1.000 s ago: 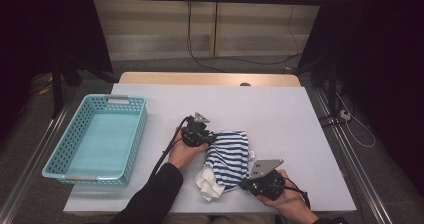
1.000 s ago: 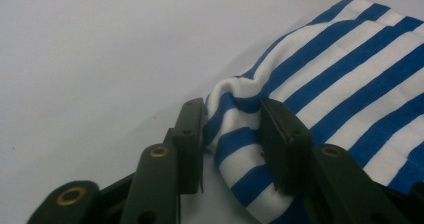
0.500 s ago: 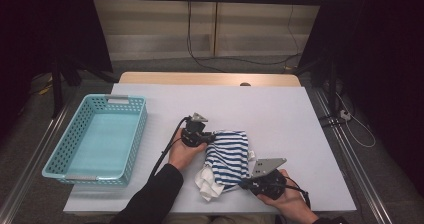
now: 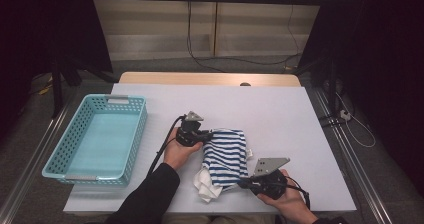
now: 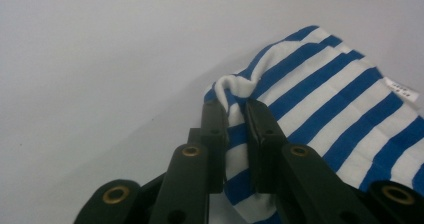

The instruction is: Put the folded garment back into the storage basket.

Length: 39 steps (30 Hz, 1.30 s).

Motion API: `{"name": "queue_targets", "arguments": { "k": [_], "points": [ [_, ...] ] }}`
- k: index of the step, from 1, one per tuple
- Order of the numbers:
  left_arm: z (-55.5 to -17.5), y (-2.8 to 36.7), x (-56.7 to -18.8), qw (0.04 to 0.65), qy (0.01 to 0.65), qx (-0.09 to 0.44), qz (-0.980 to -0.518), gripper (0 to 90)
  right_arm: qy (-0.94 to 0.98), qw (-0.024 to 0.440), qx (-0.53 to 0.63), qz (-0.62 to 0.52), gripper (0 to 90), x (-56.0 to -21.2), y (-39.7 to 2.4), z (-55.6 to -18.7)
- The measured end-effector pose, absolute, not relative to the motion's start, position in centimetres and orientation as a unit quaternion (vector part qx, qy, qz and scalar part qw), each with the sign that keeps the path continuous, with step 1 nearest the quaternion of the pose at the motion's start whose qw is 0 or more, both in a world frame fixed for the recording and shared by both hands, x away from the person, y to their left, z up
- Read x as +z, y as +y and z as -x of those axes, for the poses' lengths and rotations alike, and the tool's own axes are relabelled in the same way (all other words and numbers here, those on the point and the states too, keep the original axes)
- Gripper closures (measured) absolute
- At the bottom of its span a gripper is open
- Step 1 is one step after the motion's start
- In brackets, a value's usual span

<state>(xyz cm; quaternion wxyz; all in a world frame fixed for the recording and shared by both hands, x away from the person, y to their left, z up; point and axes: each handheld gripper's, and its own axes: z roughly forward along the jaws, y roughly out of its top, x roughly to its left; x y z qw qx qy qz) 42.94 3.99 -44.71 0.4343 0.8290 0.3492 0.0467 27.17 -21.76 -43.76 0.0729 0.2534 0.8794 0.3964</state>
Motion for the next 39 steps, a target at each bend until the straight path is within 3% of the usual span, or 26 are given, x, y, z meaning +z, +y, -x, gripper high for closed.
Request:
{"name": "queue_targets", "arguments": {
  "k": [1,39],
  "points": [
    [-43.1,4.1,-44.8,0.449,0.341,0.029,-0.826,80.3,0.877,0.074,0.401,-0.253,86.2,-43.6,-21.7,-27.1],
    [-42.9,5.1,-41.9,0.488,0.351,0.049,-0.798,80.5,0.841,0.098,0.467,-0.254,86.3,-41.2,-21.4,-26.6]
  ]
}}
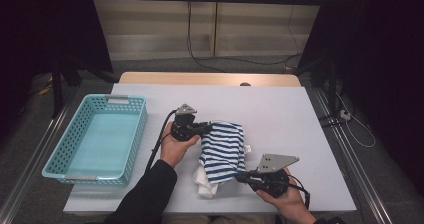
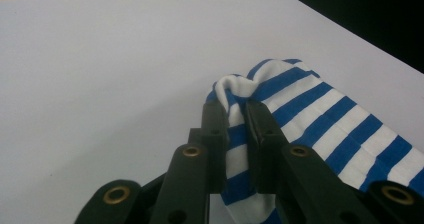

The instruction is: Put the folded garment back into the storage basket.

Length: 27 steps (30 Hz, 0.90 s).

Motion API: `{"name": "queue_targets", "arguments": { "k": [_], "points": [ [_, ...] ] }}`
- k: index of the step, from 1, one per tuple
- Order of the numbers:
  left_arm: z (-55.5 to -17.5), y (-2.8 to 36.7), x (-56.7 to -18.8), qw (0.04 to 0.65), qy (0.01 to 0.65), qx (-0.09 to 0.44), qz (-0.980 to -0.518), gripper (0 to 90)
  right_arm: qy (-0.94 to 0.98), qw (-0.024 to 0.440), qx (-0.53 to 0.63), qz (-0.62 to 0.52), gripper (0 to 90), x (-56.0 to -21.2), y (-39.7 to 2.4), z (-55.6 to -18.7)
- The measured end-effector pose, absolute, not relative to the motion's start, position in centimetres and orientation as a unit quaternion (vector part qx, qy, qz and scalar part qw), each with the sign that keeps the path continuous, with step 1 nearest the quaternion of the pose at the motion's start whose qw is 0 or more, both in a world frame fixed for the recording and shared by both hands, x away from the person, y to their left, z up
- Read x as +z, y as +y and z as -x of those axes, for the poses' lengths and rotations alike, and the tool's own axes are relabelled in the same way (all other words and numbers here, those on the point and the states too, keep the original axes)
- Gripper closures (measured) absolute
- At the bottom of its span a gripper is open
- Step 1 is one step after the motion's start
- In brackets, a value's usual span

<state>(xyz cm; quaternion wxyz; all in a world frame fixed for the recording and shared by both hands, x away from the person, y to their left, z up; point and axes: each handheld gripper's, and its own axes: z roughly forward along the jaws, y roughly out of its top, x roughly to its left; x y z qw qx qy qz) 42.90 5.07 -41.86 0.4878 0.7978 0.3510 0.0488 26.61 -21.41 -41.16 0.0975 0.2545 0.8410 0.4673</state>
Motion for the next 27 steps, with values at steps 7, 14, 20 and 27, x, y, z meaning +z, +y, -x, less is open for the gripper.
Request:
{"name": "queue_targets", "arguments": {
  "k": [7,14,20,27],
  "points": [
    [-42.9,5.4,-41.3,0.496,0.353,0.052,-0.792,80.5,0.832,0.102,0.480,-0.259,86.4,-40.5,-21.5,-26.6],
    [-43.0,5.4,-40.6,0.500,0.354,0.060,-0.788,80.5,0.825,0.109,0.490,-0.259,86.4,-40.0,-21.5,-26.6],
    [-43.1,5.5,-39.8,0.500,0.356,0.061,-0.787,80.5,0.820,0.117,0.496,-0.259,86.4,-39.7,-21.4,-26.6],
    [-43.3,5.9,-38.3,0.500,0.351,0.073,-0.788,80.5,0.810,0.124,0.511,-0.259,86.4,-39.0,-21.2,-26.7]
  ]
}}
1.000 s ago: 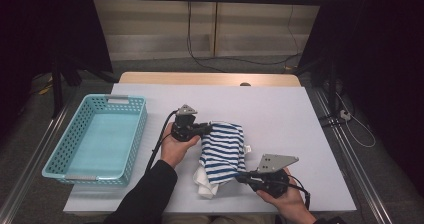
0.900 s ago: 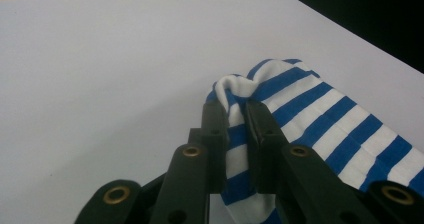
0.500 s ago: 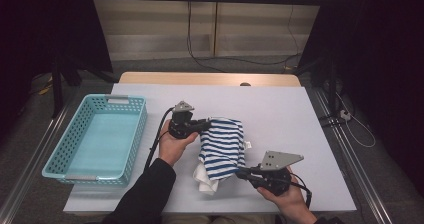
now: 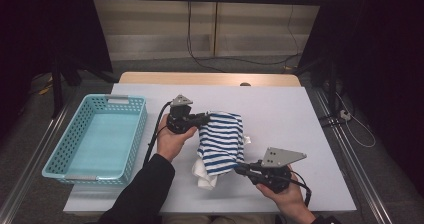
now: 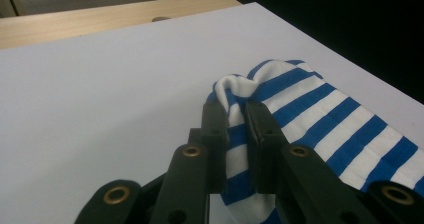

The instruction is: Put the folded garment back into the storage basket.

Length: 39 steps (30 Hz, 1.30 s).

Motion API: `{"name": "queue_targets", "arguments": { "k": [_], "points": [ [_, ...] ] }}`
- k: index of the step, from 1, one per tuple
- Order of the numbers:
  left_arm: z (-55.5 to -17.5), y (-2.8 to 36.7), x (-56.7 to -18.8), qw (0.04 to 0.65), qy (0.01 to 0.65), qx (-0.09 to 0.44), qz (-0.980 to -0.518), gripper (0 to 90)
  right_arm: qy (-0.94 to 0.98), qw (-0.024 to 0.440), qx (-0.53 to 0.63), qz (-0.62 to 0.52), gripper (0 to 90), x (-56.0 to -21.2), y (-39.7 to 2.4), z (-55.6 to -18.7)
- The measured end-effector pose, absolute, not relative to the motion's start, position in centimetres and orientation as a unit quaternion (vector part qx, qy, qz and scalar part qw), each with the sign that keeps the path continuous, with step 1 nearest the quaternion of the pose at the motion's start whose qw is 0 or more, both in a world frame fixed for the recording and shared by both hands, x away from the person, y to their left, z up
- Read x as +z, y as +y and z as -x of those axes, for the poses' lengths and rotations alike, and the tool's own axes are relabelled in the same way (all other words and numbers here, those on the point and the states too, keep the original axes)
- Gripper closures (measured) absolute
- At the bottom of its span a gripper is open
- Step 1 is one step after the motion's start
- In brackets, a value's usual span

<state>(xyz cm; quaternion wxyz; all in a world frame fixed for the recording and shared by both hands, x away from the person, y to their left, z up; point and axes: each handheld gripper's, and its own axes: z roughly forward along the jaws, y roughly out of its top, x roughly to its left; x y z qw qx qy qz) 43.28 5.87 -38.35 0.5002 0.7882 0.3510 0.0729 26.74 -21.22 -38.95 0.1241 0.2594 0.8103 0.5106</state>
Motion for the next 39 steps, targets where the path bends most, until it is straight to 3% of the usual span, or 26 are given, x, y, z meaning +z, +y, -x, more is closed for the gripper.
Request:
{"name": "queue_targets", "arguments": {
  "k": [39],
  "points": [
    [-43.5,10.1,-31.4,0.535,0.362,0.130,-0.752,80.5,0.780,0.146,0.568,-0.218,86.5,-34.8,-17.7,-28.2]
  ]
}}
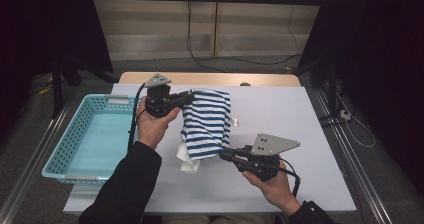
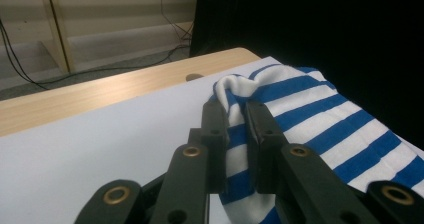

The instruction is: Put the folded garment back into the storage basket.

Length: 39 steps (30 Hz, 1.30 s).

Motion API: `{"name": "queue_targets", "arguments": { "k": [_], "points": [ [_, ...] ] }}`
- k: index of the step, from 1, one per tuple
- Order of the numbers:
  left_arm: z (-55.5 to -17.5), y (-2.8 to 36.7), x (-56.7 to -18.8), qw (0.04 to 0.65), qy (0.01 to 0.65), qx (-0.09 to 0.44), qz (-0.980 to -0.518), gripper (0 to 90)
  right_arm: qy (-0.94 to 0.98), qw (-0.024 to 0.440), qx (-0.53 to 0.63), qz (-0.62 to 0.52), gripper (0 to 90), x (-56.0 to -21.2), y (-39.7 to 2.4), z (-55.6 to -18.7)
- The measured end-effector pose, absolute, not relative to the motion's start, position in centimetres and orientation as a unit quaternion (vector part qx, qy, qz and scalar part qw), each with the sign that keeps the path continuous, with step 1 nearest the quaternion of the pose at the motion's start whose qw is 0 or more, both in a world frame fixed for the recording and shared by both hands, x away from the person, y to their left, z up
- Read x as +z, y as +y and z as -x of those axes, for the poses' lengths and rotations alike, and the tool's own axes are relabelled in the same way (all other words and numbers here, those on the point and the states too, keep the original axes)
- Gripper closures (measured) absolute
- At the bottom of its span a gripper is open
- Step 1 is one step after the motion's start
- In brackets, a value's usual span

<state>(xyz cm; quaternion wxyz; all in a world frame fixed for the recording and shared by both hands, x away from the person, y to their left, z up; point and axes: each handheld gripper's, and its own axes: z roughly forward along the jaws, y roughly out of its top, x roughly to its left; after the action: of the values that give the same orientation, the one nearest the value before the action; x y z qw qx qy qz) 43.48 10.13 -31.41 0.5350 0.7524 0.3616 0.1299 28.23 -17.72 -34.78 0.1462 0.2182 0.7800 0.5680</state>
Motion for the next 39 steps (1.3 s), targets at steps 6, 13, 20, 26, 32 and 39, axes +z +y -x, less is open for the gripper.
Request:
{"name": "queue_targets", "arguments": {
  "k": [6,13,20,26,32,39],
  "points": [
    [-43.8,11.4,-30.8,0.532,0.370,0.131,-0.751,80.5,0.779,0.145,0.573,-0.207,86.5,-34.1,-16.8,-28.8],
    [-43.8,12.9,-30.5,0.533,0.380,0.137,-0.743,80.5,0.780,0.139,0.579,-0.194,86.5,-33.5,-15.3,-29.6],
    [-43.9,15.2,-30.2,0.531,0.394,0.146,-0.736,80.5,0.779,0.132,0.586,-0.180,86.5,-33.1,-13.5,-30.4],
    [-43.8,16.6,-29.8,0.534,0.399,0.152,-0.730,80.6,0.780,0.123,0.589,-0.169,86.5,-32.8,-12.0,-30.8],
    [-43.8,17.6,-29.8,0.536,0.407,0.153,-0.723,80.6,0.782,0.120,0.590,-0.160,86.5,-32.6,-11.0,-31.1],
    [-43.8,18.6,-29.6,0.533,0.415,0.160,-0.720,80.6,0.781,0.119,0.593,-0.157,86.5,-32.5,-9.8,-31.5]
  ]
}}
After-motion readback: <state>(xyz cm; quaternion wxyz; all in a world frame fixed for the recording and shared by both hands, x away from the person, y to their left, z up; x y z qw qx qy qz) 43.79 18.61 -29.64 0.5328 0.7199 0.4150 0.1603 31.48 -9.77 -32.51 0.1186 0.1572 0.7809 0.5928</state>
